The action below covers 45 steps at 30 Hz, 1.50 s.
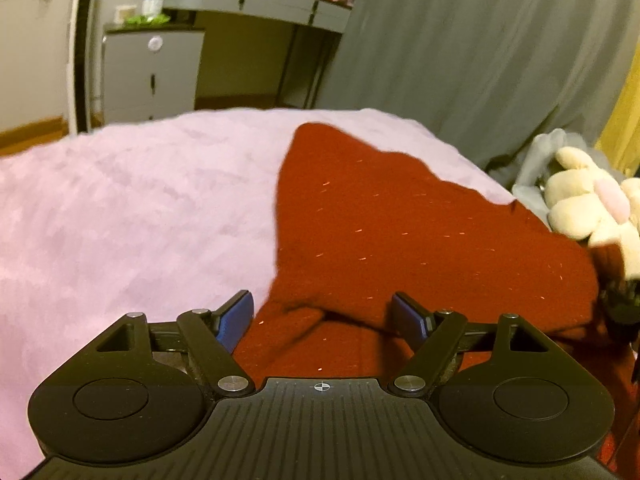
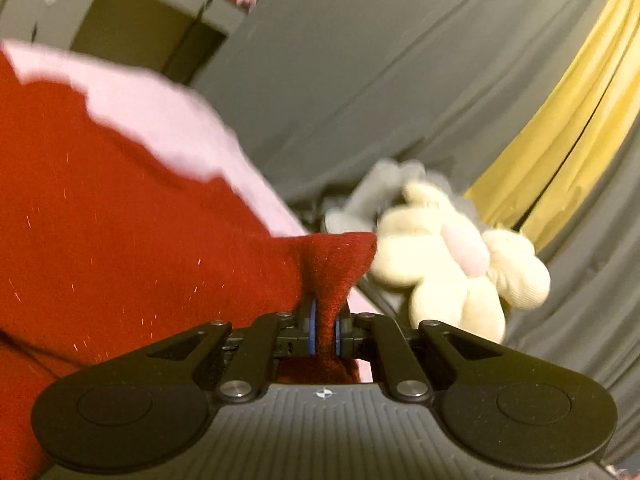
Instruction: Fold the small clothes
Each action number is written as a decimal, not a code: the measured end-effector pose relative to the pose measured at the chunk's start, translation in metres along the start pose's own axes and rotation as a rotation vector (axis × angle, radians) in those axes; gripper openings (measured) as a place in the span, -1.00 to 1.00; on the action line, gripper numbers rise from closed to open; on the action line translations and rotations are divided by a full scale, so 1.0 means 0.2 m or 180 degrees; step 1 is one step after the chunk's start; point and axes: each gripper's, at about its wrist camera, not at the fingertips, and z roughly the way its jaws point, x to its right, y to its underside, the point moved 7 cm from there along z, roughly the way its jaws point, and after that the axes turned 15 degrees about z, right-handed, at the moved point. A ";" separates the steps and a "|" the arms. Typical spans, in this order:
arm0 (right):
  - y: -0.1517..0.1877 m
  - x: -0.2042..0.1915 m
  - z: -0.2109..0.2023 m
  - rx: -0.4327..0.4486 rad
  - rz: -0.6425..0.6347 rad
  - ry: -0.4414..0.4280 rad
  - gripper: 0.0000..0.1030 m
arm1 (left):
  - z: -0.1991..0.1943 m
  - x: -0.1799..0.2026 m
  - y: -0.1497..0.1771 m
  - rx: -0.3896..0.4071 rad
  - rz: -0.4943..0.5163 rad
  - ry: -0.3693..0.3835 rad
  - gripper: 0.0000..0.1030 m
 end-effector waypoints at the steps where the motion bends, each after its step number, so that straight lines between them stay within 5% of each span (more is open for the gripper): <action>1: 0.02 0.00 0.02 -0.0115 0.0011 -0.0033 -0.81 | 0.01 -0.01 0.00 -0.0014 -0.0069 0.0027 0.58; 5: 0.03 0.05 -0.02 -0.0225 0.0615 -0.0592 -0.23 | 0.02 -0.02 0.00 0.0003 -0.0102 0.0041 0.59; 9: 0.02 0.07 0.00 -0.0318 0.0769 -0.0762 -0.40 | 0.03 0.01 0.00 0.0028 -0.0019 0.0005 0.61; 10: 0.01 0.06 0.00 -0.0310 0.0747 -0.0787 -0.78 | 0.02 0.01 0.00 0.0033 -0.0017 -0.0003 0.61; 12: 0.00 0.05 0.00 -0.0241 0.0575 -0.0703 -0.86 | 0.02 0.00 -0.01 0.0061 -0.0023 -0.0013 0.61; 15: -0.02 0.10 0.02 -0.0052 0.0436 -0.0195 -0.87 | 0.02 -0.01 0.00 0.0071 -0.0035 -0.0028 0.64; 24: 0.05 0.04 0.12 -0.0229 -0.0054 0.0231 -0.82 | 0.03 0.00 0.01 0.0072 -0.0057 -0.0024 0.69; 27: -0.06 0.00 -0.01 0.0059 0.0073 0.0134 -0.30 | 0.03 0.00 0.01 0.0078 -0.0077 -0.0033 0.69; 28: -0.10 -0.01 -0.07 0.0190 0.0100 0.0082 -0.10 | 0.03 0.00 0.01 0.0082 -0.0082 -0.0037 0.69; 30: -0.15 -0.09 -0.18 0.0424 0.0204 -0.0227 -0.04 | 0.03 0.01 0.01 0.0085 -0.0056 -0.0036 0.69; 33: -0.16 -0.26 -0.32 0.0433 0.0301 -0.1157 -0.07 | 0.03 0.01 0.01 0.0090 -0.0027 -0.0032 0.70; 35: -0.11 -0.37 -0.33 0.0319 0.0181 -0.1507 -0.55 | 0.02 0.00 0.01 0.0097 -0.0061 -0.0015 0.70; 37: -0.06 -0.39 -0.25 0.0231 0.0052 -0.1406 -0.71 | 0.02 -0.01 0.00 0.0108 -0.0104 -0.0007 0.70; 40: -0.01 -0.20 -0.09 0.0142 0.0292 -0.0985 -0.67 | 0.03 -0.03 0.01 0.0119 -0.0159 0.0008 0.70; 42: 0.02 -0.01 0.04 0.0048 0.0547 -0.0611 -0.26 | 0.04 -0.02 0.00 0.0124 -0.0161 0.0015 0.72; 43: 0.04 0.08 0.10 -0.0023 0.0695 -0.0505 0.10 | 0.04 -0.02 0.00 0.0127 -0.0139 0.0024 0.73; 45: 0.07 0.21 0.14 -0.0133 0.0970 -0.0488 0.15 | 0.04 -0.01 0.00 0.0132 -0.0109 0.0033 0.74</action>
